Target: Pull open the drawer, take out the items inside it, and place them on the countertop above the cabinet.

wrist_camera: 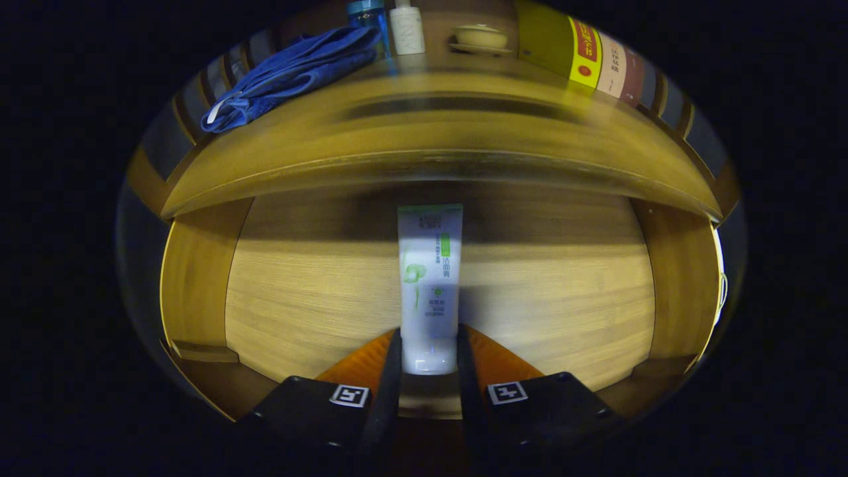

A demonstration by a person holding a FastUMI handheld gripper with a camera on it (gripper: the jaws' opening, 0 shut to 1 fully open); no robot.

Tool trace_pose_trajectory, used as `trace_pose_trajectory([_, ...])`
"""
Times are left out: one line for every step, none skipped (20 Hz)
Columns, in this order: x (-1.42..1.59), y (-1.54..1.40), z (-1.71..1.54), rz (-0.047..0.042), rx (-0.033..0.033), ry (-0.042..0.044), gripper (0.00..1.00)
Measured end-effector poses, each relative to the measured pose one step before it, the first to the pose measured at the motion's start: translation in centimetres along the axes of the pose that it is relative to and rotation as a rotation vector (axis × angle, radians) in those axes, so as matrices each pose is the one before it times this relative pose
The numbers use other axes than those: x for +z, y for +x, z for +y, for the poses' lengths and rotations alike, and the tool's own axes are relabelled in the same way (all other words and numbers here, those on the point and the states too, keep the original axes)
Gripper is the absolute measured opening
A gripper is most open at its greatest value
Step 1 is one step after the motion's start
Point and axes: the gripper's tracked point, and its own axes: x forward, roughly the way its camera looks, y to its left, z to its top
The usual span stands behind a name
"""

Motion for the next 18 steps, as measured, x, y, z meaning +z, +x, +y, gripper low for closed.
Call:
trace_pose_trajectory([0.138, -0.659, 0.311, -0.00525, 0.0173, 0.00728, 0.51])
trace_pose_trajectory([0.352, -0.871, 0.345, -0.01185, 0.02091, -0.01308, 0.5])
trace_pose_trajectory([0.433, -0.95, 0.158, -0.01507, 0.00986, -0.0095, 0.48])
trace_pose_trajectory([0.688, -1.098, 0.132, -0.01851, 0.00665, -0.00233, 0.48])
trace_pose_trajectory([-0.709, -0.707, -0.21, -0.02136, 0.0066, 0.00079, 0.48])
trace_pose_trajectory([0.251, -0.768, -0.025, -0.01805, 0.00751, -0.00195, 0.48])
trace_pose_trajectory([1.463, -1.288, 0.086, -0.0187, 0.00384, -0.00067, 0.48])
trace_pose_trajectory([0.23, -0.949, -0.052, -0.00987, 0.00049, -0.00693, 0.48])
trace_pose_trajectory([0.172, -0.879, 0.098, -0.00549, 0.00317, -0.00996, 0.48])
trace_pose_trajectory([-0.008, -0.889, 0.173, -0.00271, 0.00667, -0.00789, 0.48])
trace_pose_trajectory([-0.1, -0.898, 0.152, 0.00079, 0.00898, -0.00275, 0.48])
trace_pose_trajectory([-0.075, -0.805, 0.205, -0.00084, 0.01043, 0.00081, 0.48])
trace_pose_trajectory([-0.303, -0.629, 0.106, 0.00331, 0.00578, -0.0004, 0.48])
trace_pose_trajectory([-0.204, -0.675, 0.044, -0.00008, 0.00331, -0.00565, 0.48])
trace_pose_trajectory([-0.338, -0.767, -0.112, 0.00133, -0.00081, -0.01238, 0.48])
trace_pose_trajectory([-0.261, -0.644, 0.069, -0.00341, -0.00027, -0.01153, 0.48])
trace_pose_trajectory([-0.271, -0.702, 0.304, -0.0031, 0.00609, -0.01221, 0.48])
trace_pose_trajectory([-0.237, -0.771, 0.18, -0.0062, 0.0091, -0.00506, 0.48])
